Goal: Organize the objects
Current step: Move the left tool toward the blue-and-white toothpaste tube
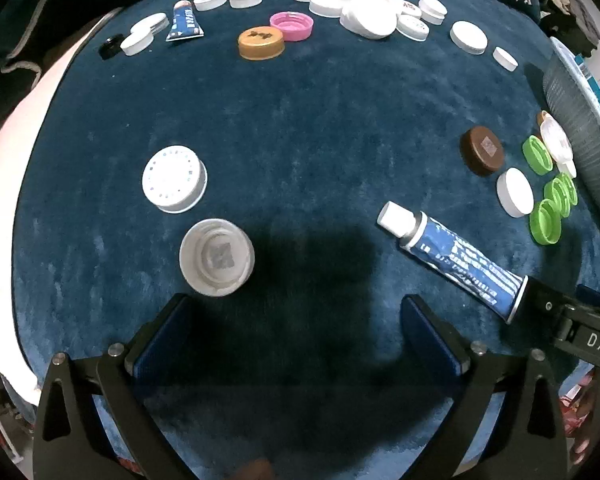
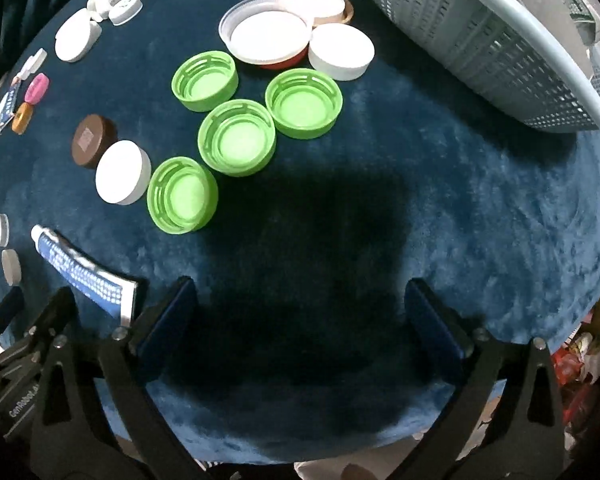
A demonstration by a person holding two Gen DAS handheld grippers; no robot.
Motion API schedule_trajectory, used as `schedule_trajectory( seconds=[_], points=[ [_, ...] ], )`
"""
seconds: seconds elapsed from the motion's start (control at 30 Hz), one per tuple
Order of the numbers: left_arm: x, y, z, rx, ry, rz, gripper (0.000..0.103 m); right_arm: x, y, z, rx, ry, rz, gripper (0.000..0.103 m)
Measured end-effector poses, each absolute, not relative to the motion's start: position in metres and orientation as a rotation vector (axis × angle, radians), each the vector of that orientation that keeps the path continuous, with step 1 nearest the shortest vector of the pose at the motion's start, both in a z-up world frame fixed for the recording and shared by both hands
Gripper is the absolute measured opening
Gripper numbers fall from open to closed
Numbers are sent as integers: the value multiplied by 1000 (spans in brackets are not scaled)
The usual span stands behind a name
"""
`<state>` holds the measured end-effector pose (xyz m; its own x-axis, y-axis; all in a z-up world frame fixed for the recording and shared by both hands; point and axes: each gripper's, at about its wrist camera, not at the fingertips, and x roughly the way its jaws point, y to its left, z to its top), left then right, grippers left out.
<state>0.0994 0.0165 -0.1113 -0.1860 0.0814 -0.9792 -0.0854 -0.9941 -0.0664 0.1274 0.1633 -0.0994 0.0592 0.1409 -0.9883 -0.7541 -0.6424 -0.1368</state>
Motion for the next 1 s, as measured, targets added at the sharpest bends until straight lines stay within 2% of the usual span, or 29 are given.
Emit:
schedule_trajectory(
  seconds=[1.0],
  points=[
    [105,21,-115,-1909,13,2345,103,231,165,-82,-1647,587,1720,103]
  ],
)
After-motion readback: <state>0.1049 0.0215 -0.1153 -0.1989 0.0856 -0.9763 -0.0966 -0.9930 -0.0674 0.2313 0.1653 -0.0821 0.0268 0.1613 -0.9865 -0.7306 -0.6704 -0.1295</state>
